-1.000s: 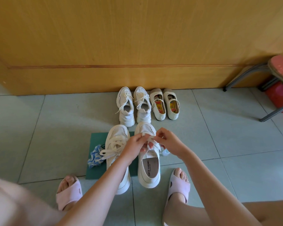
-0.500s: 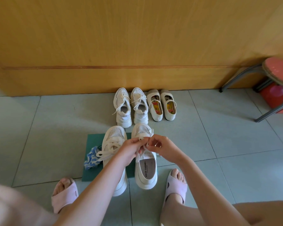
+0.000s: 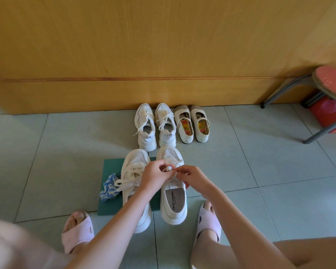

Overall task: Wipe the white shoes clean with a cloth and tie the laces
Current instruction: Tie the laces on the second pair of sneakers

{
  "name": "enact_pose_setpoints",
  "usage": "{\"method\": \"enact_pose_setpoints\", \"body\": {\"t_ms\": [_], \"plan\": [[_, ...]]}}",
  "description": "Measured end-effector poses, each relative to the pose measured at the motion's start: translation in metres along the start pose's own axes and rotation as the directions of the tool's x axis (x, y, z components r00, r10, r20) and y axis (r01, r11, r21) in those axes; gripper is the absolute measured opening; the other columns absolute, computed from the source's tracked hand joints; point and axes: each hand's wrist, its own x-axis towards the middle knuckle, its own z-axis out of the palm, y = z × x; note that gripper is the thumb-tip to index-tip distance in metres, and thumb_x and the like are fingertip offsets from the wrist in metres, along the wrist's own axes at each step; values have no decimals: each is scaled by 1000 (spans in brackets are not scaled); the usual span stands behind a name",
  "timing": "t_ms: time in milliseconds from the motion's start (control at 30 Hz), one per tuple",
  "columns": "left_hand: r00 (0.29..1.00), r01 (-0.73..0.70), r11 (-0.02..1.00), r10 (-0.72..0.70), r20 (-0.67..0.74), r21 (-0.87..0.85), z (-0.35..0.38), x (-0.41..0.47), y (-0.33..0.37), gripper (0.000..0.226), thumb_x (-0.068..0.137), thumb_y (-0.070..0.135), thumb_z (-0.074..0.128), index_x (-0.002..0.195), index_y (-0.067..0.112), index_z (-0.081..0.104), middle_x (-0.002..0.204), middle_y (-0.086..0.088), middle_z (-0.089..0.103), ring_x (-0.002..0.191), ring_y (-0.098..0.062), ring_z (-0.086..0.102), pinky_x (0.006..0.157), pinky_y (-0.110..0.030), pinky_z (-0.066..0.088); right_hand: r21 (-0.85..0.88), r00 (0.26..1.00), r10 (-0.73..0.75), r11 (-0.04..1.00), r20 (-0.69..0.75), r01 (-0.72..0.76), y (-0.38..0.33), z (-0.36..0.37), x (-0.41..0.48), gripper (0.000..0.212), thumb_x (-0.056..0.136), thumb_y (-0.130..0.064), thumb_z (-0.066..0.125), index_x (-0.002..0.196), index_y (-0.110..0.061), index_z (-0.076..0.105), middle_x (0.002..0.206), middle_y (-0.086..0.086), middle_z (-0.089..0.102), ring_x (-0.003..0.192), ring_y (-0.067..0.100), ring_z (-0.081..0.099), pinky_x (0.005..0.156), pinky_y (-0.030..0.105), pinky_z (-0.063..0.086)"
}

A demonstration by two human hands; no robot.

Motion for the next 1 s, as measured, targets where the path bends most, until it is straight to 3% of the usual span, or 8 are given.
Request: {"method": "enact_pose_setpoints", "body": {"t_ms": [200, 400, 567, 733, 867, 1000], "plan": [[978, -159, 959, 186, -98, 235, 6, -6, 4, 10, 79, 16, 72, 80, 25, 67, 76, 16, 62, 72, -1, 58, 61, -9, 43, 86, 999, 22, 996, 34, -25, 6, 1, 3, 15, 95, -17, 51, 100, -14, 65, 74, -2, 56, 61, 9, 47, 59, 17, 44], [950, -183, 923, 254, -179, 339, 13, -5, -2, 13, 78, 12, 71, 80, 20, 61, 77, 15, 60, 71, -5, 57, 56, -6, 36, 171, 998, 31, 984, 50, -40, 8, 3, 4, 11, 92, -17, 56, 95, -10, 64, 76, 7, 54, 61, 10, 47, 57, 19, 43], [940, -198, 921, 275, -202, 336, 14, -3, -6, 12, 80, 12, 71, 84, 16, 61, 81, 11, 61, 73, -5, 57, 57, -7, 37, 185, 998, 32, 982, 51, -41, 8, 1, 3, 10, 91, -19, 58, 92, -10, 64, 78, 5, 57, 64, 10, 49, 58, 18, 44], [927, -227, 939, 289, -237, 258, 23, -3, -9, 15, 80, 6, 69, 86, 17, 60, 89, 9, 61, 78, -4, 56, 63, -5, 40, 218, 1000, 20, 976, -13, -17, 6, -1, 1, 9, 91, -9, 54, 93, -13, 61, 76, 0, 58, 61, 9, 50, 56, 18, 44], [941, -255, 956, 279, -192, 143, 24, -4, -10, 16, 80, 3, 69, 86, 15, 62, 88, 6, 62, 78, 0, 58, 65, -6, 43, 261, 998, -8, 965, -64, 24, 3, -2, 0, 25, 92, -5, 52, 98, -28, 61, 76, -2, 60, 58, 8, 51, 53, 18, 44], [930, -291, 944, 317, -186, 152, 18, -3, -15, 18, 78, 3, 71, 85, 16, 60, 90, 4, 58, 78, 3, 55, 67, -6, 42, 216, 999, -6, 976, -54, 17, 3, -1, 1, 18, 93, -7, 52, 96, -16, 67, 79, 2, 63, 64, 10, 52, 57, 17, 44]]}}
